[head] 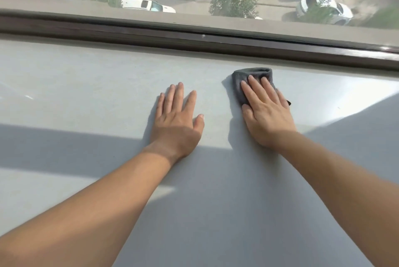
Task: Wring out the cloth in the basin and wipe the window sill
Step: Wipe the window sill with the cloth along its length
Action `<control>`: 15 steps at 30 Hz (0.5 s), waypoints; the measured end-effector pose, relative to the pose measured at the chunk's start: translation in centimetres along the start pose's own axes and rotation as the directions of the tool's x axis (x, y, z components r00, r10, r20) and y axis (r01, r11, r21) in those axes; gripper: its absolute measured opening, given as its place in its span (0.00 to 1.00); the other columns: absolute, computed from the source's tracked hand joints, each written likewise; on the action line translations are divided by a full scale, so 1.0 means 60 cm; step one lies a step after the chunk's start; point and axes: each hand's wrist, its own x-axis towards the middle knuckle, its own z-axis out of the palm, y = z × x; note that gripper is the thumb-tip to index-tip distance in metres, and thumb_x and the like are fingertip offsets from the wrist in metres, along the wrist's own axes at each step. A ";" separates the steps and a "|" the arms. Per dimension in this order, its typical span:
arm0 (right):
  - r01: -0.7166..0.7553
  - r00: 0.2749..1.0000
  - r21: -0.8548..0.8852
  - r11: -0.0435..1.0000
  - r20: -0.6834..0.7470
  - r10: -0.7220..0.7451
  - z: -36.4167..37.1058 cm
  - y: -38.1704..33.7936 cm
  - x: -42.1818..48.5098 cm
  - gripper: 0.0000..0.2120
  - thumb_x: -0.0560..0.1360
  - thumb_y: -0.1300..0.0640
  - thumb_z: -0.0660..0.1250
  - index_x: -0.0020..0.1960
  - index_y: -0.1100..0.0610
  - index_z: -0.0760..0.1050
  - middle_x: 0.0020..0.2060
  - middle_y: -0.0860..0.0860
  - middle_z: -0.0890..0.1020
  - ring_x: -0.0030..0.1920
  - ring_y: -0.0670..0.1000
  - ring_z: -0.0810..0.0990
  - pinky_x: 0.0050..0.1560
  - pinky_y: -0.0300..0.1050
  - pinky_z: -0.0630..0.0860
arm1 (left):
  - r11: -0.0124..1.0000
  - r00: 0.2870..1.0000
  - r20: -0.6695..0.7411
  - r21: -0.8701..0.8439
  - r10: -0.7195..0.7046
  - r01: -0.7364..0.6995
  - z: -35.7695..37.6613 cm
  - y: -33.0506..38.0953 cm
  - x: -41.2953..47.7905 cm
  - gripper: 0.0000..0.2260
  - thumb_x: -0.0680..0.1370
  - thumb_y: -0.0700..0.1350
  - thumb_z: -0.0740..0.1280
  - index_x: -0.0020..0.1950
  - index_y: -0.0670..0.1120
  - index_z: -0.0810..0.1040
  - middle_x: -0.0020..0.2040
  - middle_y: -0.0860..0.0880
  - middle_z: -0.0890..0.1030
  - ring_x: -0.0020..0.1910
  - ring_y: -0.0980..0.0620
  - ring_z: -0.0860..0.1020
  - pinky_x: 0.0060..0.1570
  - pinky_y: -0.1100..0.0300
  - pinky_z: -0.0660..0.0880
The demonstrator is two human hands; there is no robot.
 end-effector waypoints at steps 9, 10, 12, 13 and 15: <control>0.218 0.976 -0.025 0.976 -0.002 -0.218 0.010 -0.061 0.033 0.30 0.80 0.45 0.47 0.81 0.45 0.49 0.81 0.43 0.50 0.81 0.51 0.45 0.79 0.57 0.44 | 1.000 0.999 -0.041 0.019 -0.002 0.003 0.006 0.005 0.001 0.31 0.78 0.58 0.46 0.81 0.53 0.49 0.82 0.48 0.41 0.79 0.53 0.36 0.76 0.51 0.34; 0.210 0.978 -0.024 0.977 -0.013 -0.210 0.007 -0.045 0.043 0.29 0.81 0.45 0.47 0.81 0.45 0.49 0.81 0.43 0.51 0.81 0.51 0.45 0.79 0.56 0.44 | 1.000 0.999 -0.041 0.019 0.003 -0.002 0.007 0.005 0.000 0.31 0.78 0.58 0.47 0.81 0.52 0.49 0.82 0.48 0.41 0.79 0.53 0.36 0.76 0.51 0.34; 0.067 0.996 0.000 0.998 -0.052 -0.067 0.000 -0.021 0.073 0.28 0.82 0.47 0.49 0.81 0.46 0.50 0.81 0.44 0.51 0.81 0.51 0.45 0.79 0.55 0.44 | 1.000 0.999 -0.038 0.004 0.002 -0.001 0.007 0.007 -0.001 0.31 0.78 0.57 0.47 0.81 0.52 0.48 0.82 0.48 0.41 0.79 0.53 0.35 0.76 0.50 0.34; -0.020 0.998 0.030 0.999 -0.065 0.022 -0.001 -0.022 0.085 0.28 0.82 0.47 0.49 0.81 0.47 0.50 0.81 0.45 0.51 0.81 0.52 0.45 0.79 0.57 0.44 | 1.000 0.999 -0.036 -0.001 -0.002 0.002 0.006 0.006 -0.001 0.30 0.78 0.57 0.48 0.81 0.52 0.48 0.81 0.48 0.41 0.78 0.53 0.35 0.76 0.50 0.34; -0.061 0.994 0.044 0.997 -0.083 0.064 0.004 -0.049 0.095 0.29 0.81 0.47 0.50 0.81 0.47 0.50 0.81 0.46 0.51 0.81 0.54 0.45 0.78 0.60 0.44 | 1.000 0.999 -0.036 0.004 -0.004 0.004 0.007 0.005 0.000 0.30 0.79 0.57 0.48 0.81 0.52 0.48 0.81 0.48 0.41 0.78 0.53 0.35 0.76 0.50 0.34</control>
